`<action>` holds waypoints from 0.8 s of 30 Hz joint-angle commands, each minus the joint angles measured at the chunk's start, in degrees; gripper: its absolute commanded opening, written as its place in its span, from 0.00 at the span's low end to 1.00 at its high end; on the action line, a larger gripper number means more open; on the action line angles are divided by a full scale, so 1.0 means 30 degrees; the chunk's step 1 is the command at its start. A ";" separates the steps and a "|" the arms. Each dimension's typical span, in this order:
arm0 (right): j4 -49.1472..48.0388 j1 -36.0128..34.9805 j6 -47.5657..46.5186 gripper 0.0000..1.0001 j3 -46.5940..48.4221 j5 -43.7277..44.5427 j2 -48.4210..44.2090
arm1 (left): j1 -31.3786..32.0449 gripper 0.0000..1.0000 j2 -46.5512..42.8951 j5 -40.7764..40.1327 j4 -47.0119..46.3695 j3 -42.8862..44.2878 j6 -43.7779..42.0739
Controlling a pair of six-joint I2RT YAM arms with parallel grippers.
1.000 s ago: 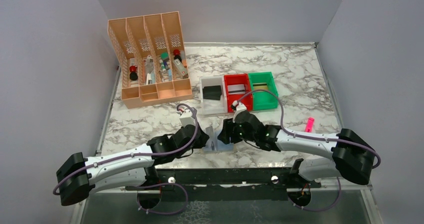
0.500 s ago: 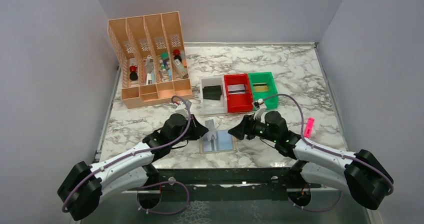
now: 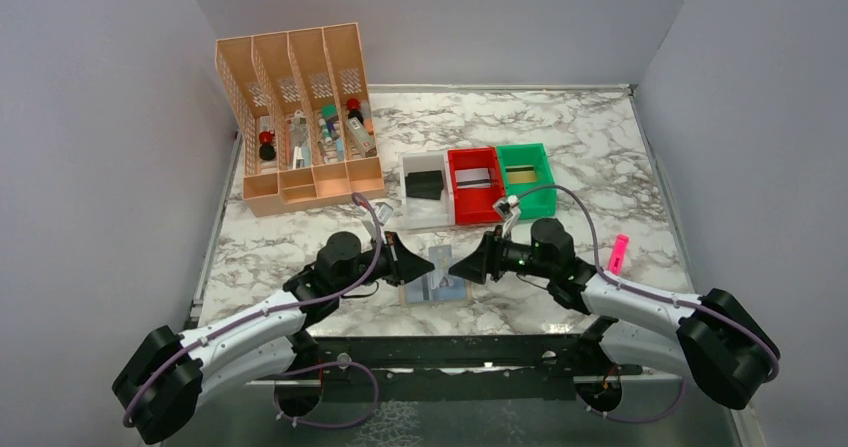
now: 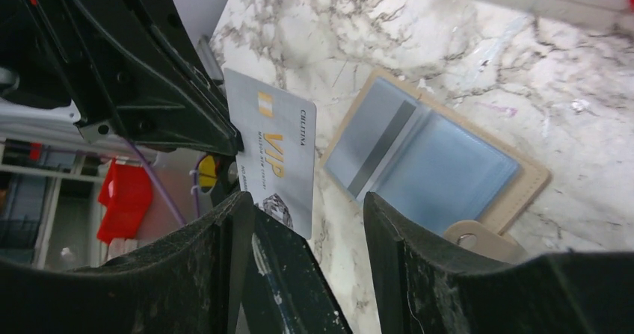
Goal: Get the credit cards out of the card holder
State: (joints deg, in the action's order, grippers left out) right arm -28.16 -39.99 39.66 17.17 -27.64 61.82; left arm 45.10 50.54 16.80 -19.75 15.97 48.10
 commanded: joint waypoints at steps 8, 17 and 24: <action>-0.4007 0.0146 0.1167 0.50 0.0618 -0.4808 0.1807 | -0.0061 0.00 -0.1115 0.1742 -0.1761 -0.0284 -0.0007; -0.5614 0.0479 0.1797 0.36 0.0552 -0.5686 0.2202 | -0.0060 0.00 -0.1530 0.2532 -0.1826 -0.0506 -0.0476; -0.6277 0.0683 0.1959 0.15 0.0261 -0.6353 0.1946 | -0.0063 0.00 -0.2168 0.2478 -0.1859 -0.0577 -0.0867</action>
State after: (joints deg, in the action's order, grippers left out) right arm -42.63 -38.48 44.99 17.65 -43.68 68.20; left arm 45.10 45.69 22.85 -23.16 15.05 47.22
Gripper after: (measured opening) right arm 0.187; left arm 0.009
